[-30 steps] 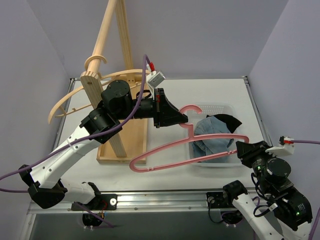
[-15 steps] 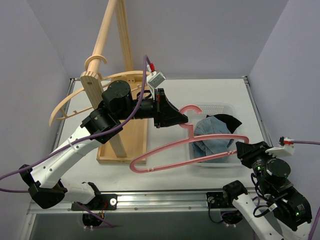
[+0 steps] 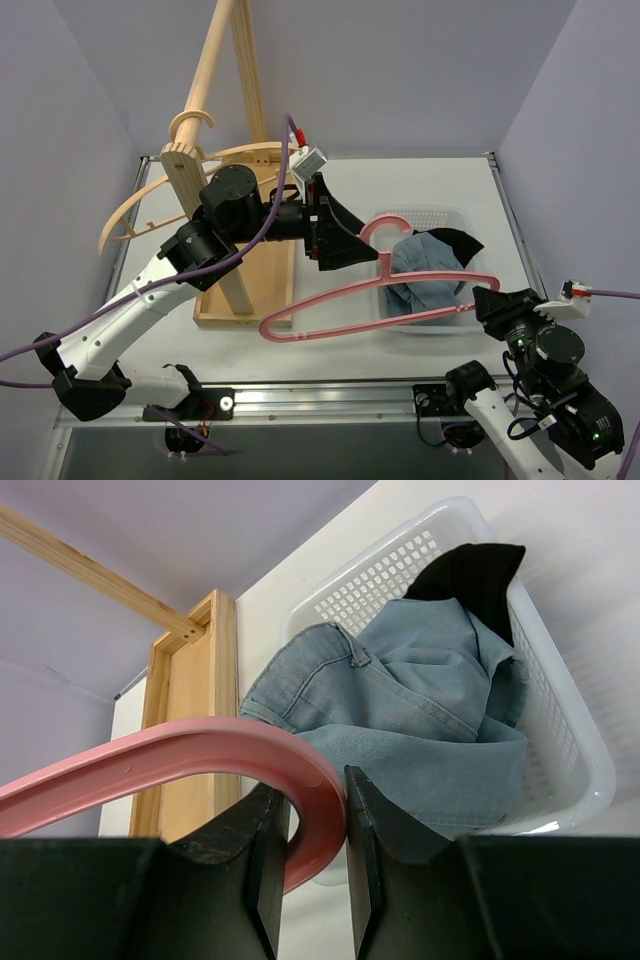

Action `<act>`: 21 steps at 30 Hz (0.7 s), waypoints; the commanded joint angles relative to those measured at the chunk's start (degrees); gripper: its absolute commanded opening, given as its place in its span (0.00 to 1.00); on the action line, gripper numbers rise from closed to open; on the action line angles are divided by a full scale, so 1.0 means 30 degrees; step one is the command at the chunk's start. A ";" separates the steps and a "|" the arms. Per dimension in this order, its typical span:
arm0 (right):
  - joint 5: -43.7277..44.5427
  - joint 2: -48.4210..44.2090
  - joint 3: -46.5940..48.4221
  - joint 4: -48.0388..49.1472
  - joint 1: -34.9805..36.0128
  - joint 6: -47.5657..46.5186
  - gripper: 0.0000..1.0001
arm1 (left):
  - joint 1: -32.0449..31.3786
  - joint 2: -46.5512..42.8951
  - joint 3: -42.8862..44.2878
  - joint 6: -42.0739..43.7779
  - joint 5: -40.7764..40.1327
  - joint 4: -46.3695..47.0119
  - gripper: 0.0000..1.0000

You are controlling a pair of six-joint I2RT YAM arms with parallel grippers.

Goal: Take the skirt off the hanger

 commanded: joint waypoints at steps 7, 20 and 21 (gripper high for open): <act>0.0353 -0.0230 0.0113 0.0632 0.0036 0.0586 0.00 | 0.0534 -0.1415 -0.0783 0.0669 -0.0054 0.0020 0.94; 0.1990 -0.0261 0.1108 -0.0801 0.0416 0.0206 0.00 | 0.1033 -0.2765 -0.2364 0.0932 -0.0143 -0.0040 0.94; 0.2227 -0.0173 0.1167 -0.0920 0.0445 0.0206 0.00 | 0.1033 -0.2852 -0.2481 0.0903 0.0324 0.0077 0.94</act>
